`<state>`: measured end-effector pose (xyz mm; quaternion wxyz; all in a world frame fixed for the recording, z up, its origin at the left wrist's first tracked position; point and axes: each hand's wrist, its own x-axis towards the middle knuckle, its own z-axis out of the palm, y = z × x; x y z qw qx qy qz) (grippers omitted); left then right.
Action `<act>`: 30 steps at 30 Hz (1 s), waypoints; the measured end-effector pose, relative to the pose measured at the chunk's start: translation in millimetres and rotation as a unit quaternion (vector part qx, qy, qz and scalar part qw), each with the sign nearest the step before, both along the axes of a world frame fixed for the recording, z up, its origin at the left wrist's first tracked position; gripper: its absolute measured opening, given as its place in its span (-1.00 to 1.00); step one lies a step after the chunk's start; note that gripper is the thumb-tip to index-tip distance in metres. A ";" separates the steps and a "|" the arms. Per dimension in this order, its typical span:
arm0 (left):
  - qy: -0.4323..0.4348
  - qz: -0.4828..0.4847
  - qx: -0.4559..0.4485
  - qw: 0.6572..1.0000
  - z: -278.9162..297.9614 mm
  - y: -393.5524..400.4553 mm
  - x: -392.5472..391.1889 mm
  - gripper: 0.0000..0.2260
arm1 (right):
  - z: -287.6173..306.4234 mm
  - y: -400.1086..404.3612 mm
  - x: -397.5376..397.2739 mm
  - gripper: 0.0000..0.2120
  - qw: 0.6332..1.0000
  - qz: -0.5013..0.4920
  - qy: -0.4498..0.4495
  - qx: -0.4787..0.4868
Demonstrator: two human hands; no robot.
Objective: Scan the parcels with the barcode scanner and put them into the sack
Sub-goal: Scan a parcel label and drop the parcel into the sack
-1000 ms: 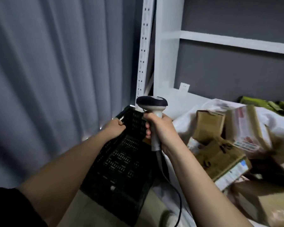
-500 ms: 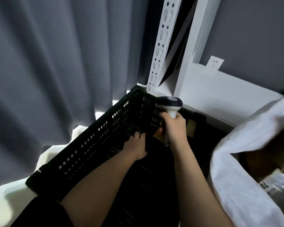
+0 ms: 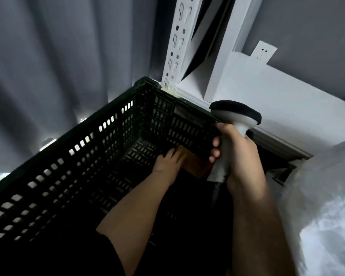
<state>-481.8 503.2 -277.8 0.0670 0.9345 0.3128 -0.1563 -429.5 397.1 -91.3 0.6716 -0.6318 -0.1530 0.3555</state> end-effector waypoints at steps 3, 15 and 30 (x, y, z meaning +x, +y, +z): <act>0.019 -0.067 0.050 0.996 -8.3 3.8 18.8 -0.24 | -1.9 -0.2 4.0 -0.93 1.000 0.001 0.012 0.003; 0.089 -0.107 0.148 0.979 -21.9 3.4 34.0 -0.44 | -13.4 2.5 9.4 -0.88 0.999 0.019 0.034 0.010; 0.119 0.064 0.196 0.971 82.0 -3.0 -98.5 -0.18 | 14.4 -12.8 -34.5 -0.86 0.999 0.043 -0.016 -0.018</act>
